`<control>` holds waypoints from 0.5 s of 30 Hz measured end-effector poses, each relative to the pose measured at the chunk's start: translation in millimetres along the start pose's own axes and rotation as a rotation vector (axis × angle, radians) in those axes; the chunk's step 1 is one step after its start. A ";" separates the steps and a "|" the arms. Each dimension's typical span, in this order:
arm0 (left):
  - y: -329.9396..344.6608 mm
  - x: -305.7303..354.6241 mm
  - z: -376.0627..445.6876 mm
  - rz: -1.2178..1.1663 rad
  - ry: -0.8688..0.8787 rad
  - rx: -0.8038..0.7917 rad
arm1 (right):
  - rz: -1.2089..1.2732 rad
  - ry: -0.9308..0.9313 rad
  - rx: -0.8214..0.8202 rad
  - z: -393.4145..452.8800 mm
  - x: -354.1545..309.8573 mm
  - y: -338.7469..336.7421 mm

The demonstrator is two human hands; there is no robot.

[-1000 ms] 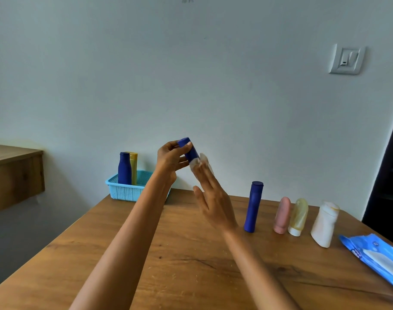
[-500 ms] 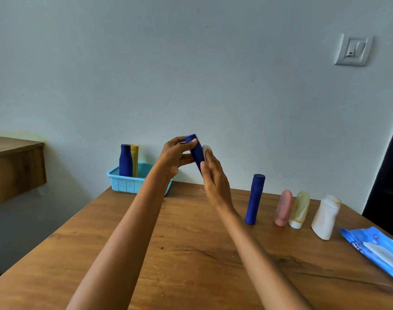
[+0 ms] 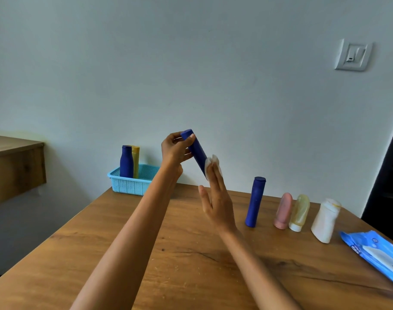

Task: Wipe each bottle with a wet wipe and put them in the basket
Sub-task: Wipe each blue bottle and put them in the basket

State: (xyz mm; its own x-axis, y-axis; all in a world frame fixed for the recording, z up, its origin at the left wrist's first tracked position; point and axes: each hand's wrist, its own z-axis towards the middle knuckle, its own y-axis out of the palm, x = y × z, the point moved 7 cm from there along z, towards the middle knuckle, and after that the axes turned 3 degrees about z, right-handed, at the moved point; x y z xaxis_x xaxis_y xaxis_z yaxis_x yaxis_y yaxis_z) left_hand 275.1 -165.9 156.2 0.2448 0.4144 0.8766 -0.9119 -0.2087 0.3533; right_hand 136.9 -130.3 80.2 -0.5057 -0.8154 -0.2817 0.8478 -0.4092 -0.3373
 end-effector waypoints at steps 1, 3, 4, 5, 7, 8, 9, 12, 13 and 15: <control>-0.5 -1.0 -0.2 -0.001 -0.002 0.010 | -0.014 -0.005 0.005 -3.5 2.1 -0.5; 0.5 -3.4 0.0 0.010 -0.012 -0.007 | -0.036 -0.018 0.006 -8.1 3.4 -0.1; 1.8 -4.7 0.8 0.022 -0.020 -0.032 | -0.040 -0.026 0.007 -8.6 3.3 0.5; 3.0 -6.1 1.4 0.036 -0.030 -0.063 | -0.037 -0.032 0.004 -8.1 2.2 1.5; 4.7 -9.2 1.9 0.061 -0.055 -0.121 | -0.008 -0.028 -0.008 -3.1 -1.3 3.9; 5.3 -10.8 1.9 0.073 -0.066 -0.145 | 0.024 -0.008 -0.016 1.1 -2.5 4.5; 5.4 -12.4 1.9 0.087 -0.077 -0.166 | 0.074 0.026 -0.027 6.1 -3.7 4.6; 7.8 -13.8 0.4 0.113 -0.091 -0.223 | 0.306 0.204 -0.040 20.4 -0.1 2.4; 9.2 -12.3 -0.4 0.121 -0.078 -0.233 | 0.398 0.297 -0.040 24.0 3.4 0.6; 12.6 -7.0 -1.8 0.137 -0.030 -0.234 | 0.531 0.482 -0.021 27.8 12.4 -4.3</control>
State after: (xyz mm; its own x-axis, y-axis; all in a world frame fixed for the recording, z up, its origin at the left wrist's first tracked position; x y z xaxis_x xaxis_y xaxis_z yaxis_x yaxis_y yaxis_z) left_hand 261.3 -169.8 153.9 0.1204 0.3696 0.9214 -0.9876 -0.0495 0.1489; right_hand 131.4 -150.1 103.1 -0.0439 -0.6285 -0.7765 0.9982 0.0050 -0.0605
